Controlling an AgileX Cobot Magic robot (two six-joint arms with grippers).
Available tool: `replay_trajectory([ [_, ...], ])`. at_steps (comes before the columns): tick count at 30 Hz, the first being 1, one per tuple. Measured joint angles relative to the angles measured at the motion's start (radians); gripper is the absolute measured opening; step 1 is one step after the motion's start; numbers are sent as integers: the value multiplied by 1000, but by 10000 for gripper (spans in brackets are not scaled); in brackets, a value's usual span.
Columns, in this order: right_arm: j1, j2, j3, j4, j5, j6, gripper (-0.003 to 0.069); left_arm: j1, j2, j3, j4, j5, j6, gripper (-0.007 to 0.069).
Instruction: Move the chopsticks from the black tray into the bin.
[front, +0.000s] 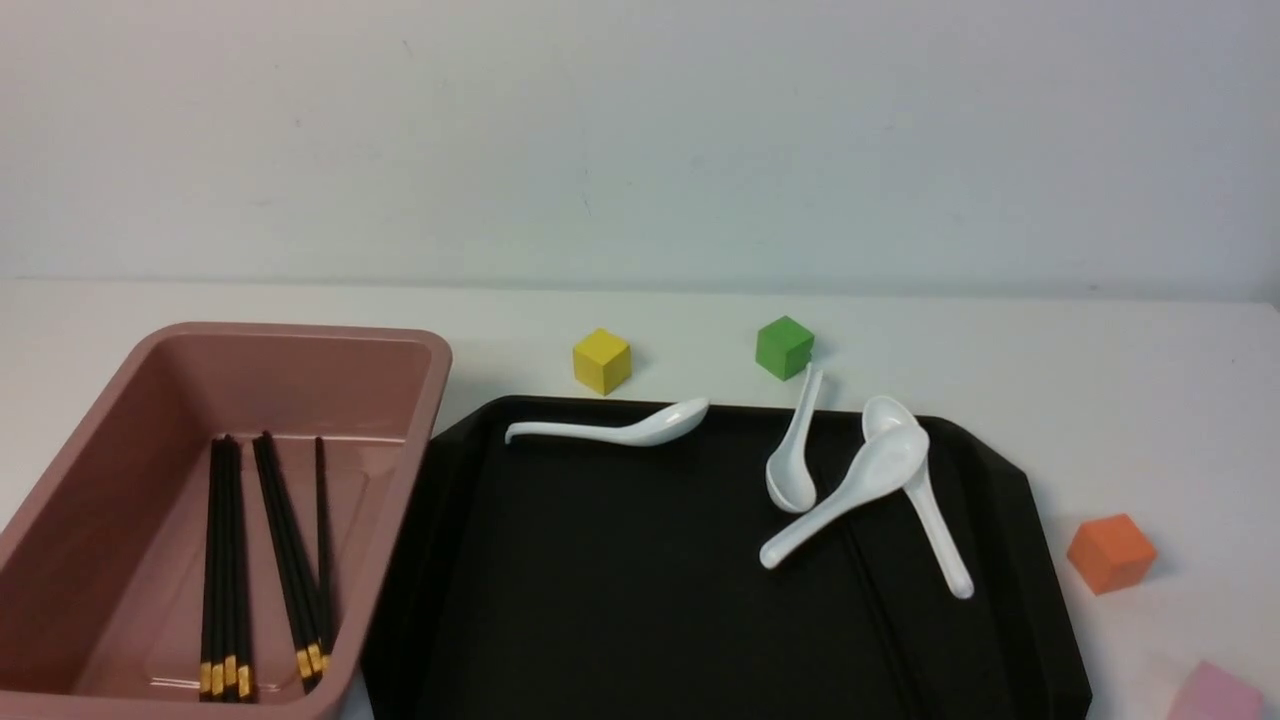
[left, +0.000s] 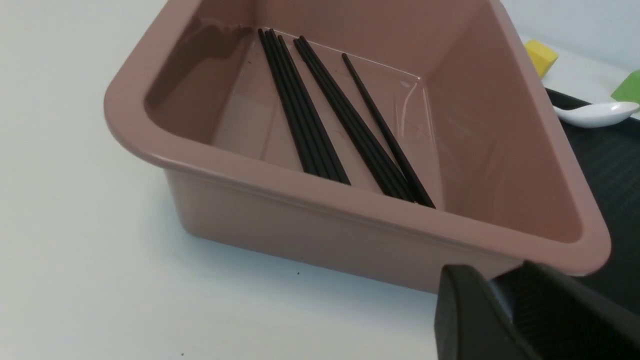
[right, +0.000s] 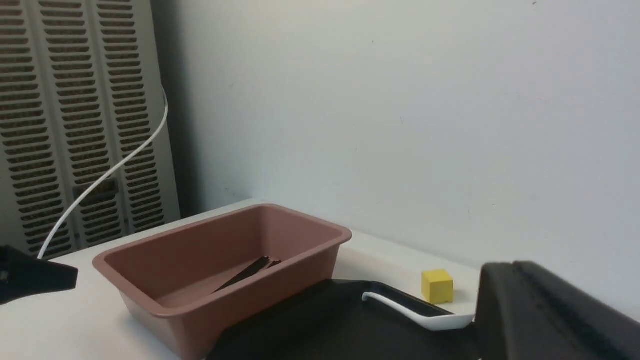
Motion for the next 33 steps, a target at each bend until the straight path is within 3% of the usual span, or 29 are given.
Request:
replay_trajectory([
  [10, 0, 0, 1, 10, 2, -11, 13, 0, 0, 0, 0, 0, 0, 168],
  [13, 0, 0, 17, 71, 5, -65, 15, 0, 0, 0, 0, 0, 0, 173],
  [16, -37, 0, 55, 206, 15, -213, 18, 0, 0, 0, 0, 0, 0, 176],
  [20, -205, 0, 129, 312, 24, -312, 20, 0, 0, 0, 0, 0, 0, 176],
  [27, -508, 0, 229, 327, 44, -327, 28, 0, 0, 0, 0, 0, 0, 185],
  [30, -560, 0, 230, 327, 63, -327, 31, 0, 0, 0, 0, 0, 0, 187],
  [33, -626, 0, 228, 323, 192, -327, 35, 0, 0, 0, 0, 0, 0, 191],
])
